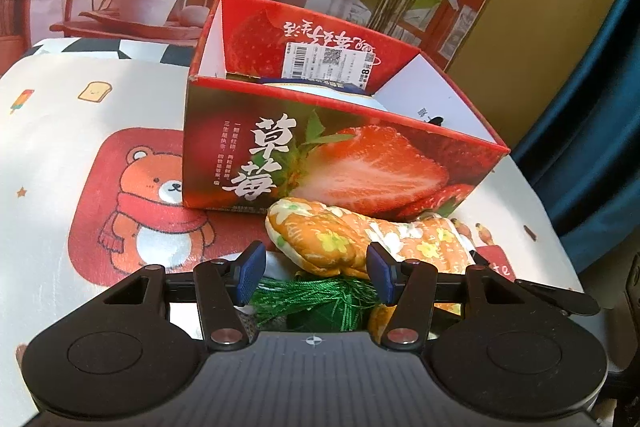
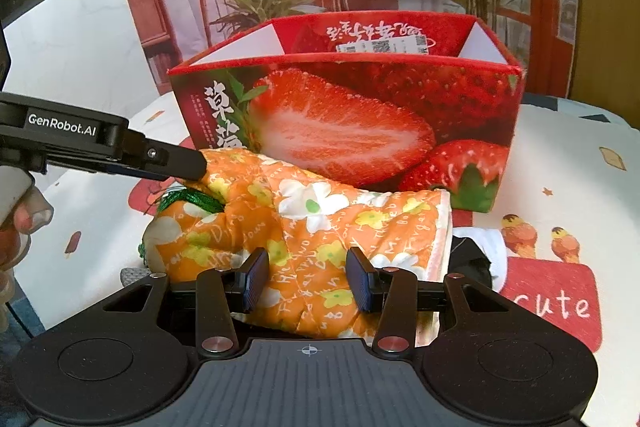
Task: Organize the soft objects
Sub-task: 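Move both tools down to the orange patterned pillow, then close the left tool on the orange pillow while the right tool pinches its other end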
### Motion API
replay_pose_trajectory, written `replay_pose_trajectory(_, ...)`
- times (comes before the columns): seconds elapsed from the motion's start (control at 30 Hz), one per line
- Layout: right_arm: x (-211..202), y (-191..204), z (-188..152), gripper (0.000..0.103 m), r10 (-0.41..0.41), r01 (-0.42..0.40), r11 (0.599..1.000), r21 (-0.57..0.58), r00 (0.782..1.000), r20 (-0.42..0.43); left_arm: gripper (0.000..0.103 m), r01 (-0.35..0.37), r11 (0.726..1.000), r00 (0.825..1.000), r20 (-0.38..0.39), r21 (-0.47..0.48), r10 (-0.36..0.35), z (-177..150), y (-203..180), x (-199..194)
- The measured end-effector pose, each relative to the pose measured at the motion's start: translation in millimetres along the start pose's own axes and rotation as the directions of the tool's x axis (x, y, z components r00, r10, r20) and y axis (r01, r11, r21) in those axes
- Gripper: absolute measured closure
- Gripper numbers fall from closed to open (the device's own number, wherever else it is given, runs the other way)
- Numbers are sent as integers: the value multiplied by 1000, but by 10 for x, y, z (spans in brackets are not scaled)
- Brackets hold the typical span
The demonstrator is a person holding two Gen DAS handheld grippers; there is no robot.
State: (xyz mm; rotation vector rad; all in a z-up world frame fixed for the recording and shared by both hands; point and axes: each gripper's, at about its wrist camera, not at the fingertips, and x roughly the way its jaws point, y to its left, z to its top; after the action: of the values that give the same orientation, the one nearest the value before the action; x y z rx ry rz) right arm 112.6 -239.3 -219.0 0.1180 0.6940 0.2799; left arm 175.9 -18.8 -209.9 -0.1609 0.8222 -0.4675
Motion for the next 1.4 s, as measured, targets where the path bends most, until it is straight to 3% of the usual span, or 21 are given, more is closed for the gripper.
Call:
replay_pose_trajectory(0.3,-304,-124,-14,62,-33,30,998,56,998,55,45,14,1000,1000,2,-21,-14,-113,-28,-27)
replay_pose_trajectory(0.6,-178,-138,-189,60,-20,21,997,70,1000,-9,45,6,1000,994,106,16,-8,-123,-173,-237)
replay_pose_trajectory(0.7,-158,-142,-207,60,-17,17,997,72,1000,-9,45,-7,999,996,92,38,3,-84,-214,-193)
replay_pose_trajectory(0.87,-139,-124,-241,60,-19,19,998,61,1000,-12,45,-30,996,999,35,-84,33,14,-4,35)
replay_pose_trajectory(1.07,-101,-127,-255,60,-19,20,998,52,1000,-13,44,45,975,999,-10,-218,-48,131,183,284)
replay_pose_trajectory(1.13,-99,-129,-259,60,-18,19,999,51,1000,-12,52,68,973,997,-4,-221,-71,143,171,315)
replay_pose_trajectory(1.17,-100,-132,-258,60,-17,17,998,53,1000,-12,73,64,977,998,3,-202,-65,137,141,310)
replay_pose_trajectory(1.2,-103,-137,-259,60,-15,16,998,54,1000,-13,80,51,985,999,6,-164,-51,130,94,298)
replay_pose_trajectory(1.4,-167,-195,-199,61,2,-3,996,89,1000,5,86,29,998,998,63,-54,-26,36,-5,134)
